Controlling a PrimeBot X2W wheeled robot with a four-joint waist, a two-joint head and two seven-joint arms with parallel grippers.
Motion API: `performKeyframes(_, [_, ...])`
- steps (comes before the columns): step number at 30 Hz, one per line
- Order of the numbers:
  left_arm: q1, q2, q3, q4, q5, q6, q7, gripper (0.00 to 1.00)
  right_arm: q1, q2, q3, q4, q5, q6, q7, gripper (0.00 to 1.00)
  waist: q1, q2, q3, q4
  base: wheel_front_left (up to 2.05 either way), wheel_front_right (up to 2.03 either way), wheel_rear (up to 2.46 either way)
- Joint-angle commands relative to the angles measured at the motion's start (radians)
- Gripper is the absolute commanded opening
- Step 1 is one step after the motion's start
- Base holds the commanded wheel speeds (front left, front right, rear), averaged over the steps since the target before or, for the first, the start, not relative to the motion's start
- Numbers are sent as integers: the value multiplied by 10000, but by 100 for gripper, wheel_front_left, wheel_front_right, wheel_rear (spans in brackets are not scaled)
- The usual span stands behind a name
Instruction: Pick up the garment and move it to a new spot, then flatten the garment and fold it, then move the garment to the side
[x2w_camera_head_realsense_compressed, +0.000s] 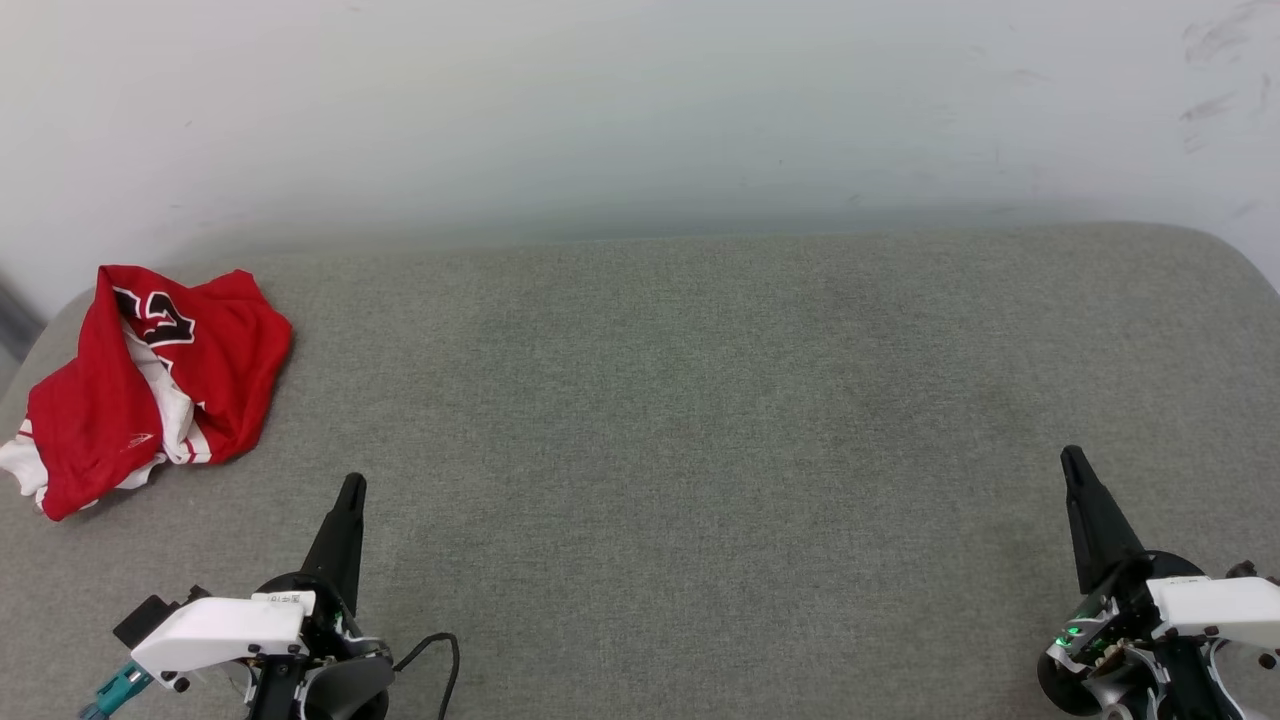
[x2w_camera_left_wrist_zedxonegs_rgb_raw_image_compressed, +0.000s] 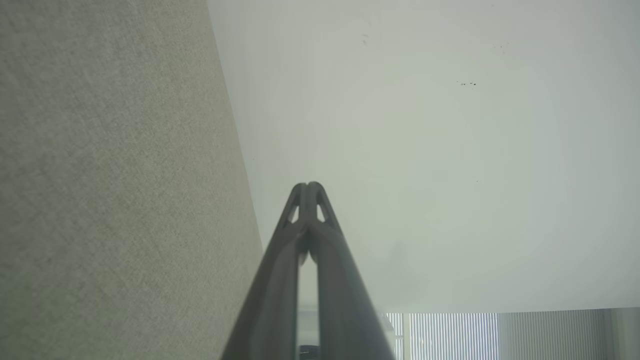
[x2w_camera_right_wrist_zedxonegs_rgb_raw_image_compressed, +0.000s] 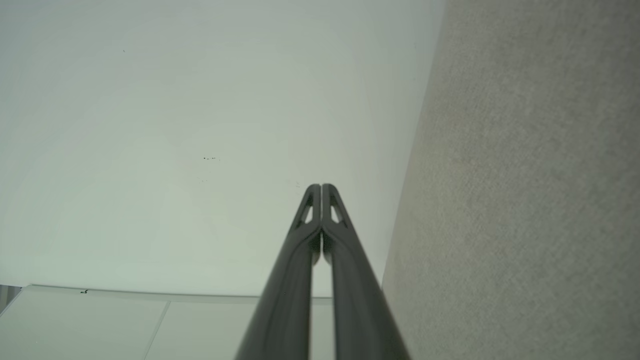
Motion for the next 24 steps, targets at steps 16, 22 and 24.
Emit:
performKeyframes(16, [-59,-10,24,2,12,-38,18,0,-98,30,4,5,-46,-3,7,0,0,0,0,0,0,0,0])
performKeyframes(22, [-59,-10,24,2,12,-38,17,0,-98,31,5,5,-45,-3,7,0,0,0,0,0,0,0,0])
performKeyframes(24, [-59,-10,24,2,12,-38,17,0,-98,31,5,5,-45,-3,7,0,0,0,0,0,0,0,0])
